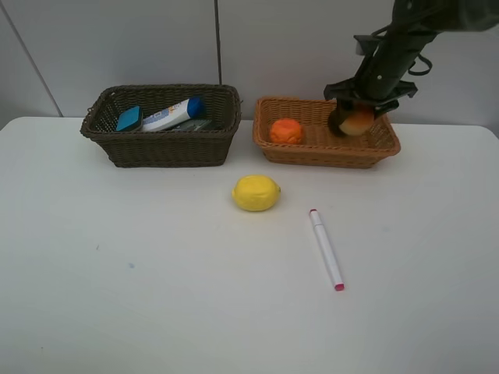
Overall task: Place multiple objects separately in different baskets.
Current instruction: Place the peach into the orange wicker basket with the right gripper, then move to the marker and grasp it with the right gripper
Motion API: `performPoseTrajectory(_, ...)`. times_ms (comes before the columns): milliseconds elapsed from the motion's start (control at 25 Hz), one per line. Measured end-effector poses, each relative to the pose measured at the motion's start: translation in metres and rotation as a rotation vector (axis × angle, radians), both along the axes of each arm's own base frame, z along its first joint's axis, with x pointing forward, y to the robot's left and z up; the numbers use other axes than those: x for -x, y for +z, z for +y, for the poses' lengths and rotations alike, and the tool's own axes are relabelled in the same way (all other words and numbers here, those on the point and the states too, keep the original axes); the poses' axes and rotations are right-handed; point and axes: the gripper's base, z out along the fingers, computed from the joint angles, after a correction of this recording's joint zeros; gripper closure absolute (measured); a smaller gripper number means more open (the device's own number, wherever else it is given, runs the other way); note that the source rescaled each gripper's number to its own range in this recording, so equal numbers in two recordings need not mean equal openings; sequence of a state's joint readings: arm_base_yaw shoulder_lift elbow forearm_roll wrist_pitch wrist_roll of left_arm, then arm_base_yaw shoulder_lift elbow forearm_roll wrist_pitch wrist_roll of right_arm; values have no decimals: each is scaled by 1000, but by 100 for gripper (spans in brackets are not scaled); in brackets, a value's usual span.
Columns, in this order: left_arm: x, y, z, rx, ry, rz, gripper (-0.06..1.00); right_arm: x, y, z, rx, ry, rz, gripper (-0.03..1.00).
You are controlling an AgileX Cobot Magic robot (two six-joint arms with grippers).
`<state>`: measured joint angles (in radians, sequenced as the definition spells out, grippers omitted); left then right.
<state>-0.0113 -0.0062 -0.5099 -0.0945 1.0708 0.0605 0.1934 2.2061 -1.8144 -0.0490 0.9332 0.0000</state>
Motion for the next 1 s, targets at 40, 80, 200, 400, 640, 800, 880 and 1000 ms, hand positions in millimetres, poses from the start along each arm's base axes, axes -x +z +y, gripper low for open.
performPoseTrajectory(40,0,0,0,0,0,0,-6,-4,-4,-1,16,4,2,39)
performPoseTrajectory(80,0,0,0,0,0,0,-6,-6,-7,-2,21,4,5,38)
performPoseTrajectory(200,0,0,0,0,0,0,-6,-8,-8,-2,28,5,2,12)
performPoseTrajectory(400,0,0,0,0,0,0,-6,0,-9,-4,46,-1,93,-1)
performPoseTrajectory(640,0,0,0,0,0,0,-6,22,20,4,-25,-15,203,-3)
performPoseTrajectory(800,0,0,0,0,0,0,-6,33,43,26,-60,20,175,-3)
performPoseTrajectory(880,0,0,0,0,0,0,-6,42,48,40,-61,52,175,-3)
performPoseTrajectory(1000,0,0,0,0,0,0,-6,59,47,54,-55,83,202,-3)
